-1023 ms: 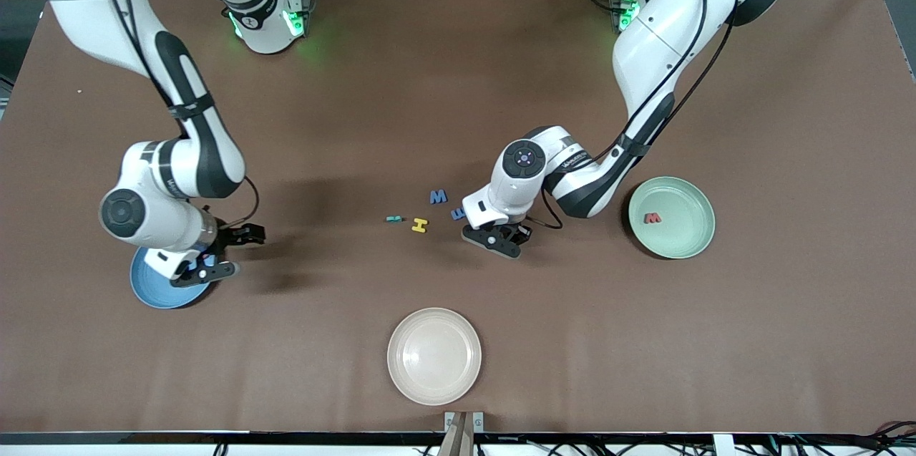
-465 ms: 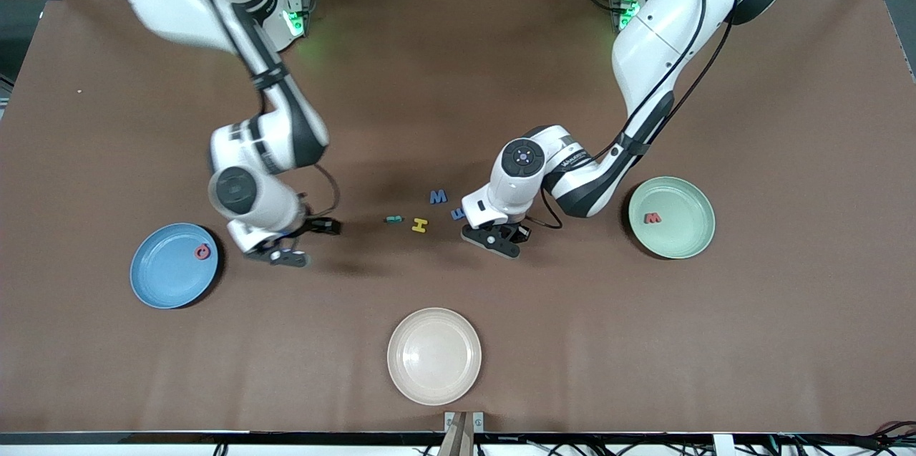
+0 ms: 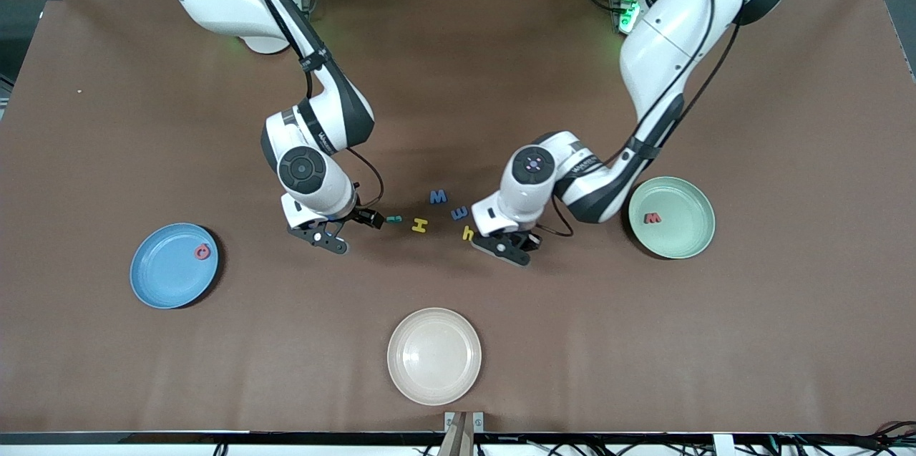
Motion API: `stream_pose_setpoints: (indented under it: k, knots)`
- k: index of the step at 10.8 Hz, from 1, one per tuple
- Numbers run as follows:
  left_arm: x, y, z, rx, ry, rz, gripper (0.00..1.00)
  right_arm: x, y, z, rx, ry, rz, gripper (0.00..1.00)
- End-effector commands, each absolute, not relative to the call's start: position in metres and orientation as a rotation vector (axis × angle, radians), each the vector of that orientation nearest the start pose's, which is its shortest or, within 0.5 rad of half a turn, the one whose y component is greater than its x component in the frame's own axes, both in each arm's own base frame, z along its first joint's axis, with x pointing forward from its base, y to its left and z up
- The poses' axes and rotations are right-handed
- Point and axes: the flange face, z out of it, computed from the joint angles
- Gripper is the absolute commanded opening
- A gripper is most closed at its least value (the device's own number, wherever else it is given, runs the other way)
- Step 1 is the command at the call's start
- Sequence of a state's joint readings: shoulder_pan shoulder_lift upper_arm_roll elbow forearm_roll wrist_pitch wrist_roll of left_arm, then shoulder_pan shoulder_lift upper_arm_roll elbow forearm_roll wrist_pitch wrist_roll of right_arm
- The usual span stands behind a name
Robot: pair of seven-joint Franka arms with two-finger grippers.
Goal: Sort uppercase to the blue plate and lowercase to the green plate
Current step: 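Drop the e on the green plate while the right gripper grasps the R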
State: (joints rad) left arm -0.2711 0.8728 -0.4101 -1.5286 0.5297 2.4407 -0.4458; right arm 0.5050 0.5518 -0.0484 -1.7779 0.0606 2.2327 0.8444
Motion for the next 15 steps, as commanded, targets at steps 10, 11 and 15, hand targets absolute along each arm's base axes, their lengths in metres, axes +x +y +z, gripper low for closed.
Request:
stream_pose_setpoints:
  k: [10, 11, 15]
  knots:
    - [0.595, -0.194, 0.25, -2.918, 0.814, -0.02, 0.0, 0.565, 0.364, 0.206, -2.724, 1.393, 0.067, 1.0]
    - [0.591, -0.183, 0.25, -2.926, 0.802, -0.004, 0.0, 0.566, 0.362, 0.206, -2.721, 1.401, 0.068, 1.0]
    - [0.579, -0.123, 0.249, -2.951, 0.845, 0.051, 0.0, 0.566, 0.364, 0.205, -2.583, 1.687, 0.025, 1.0]
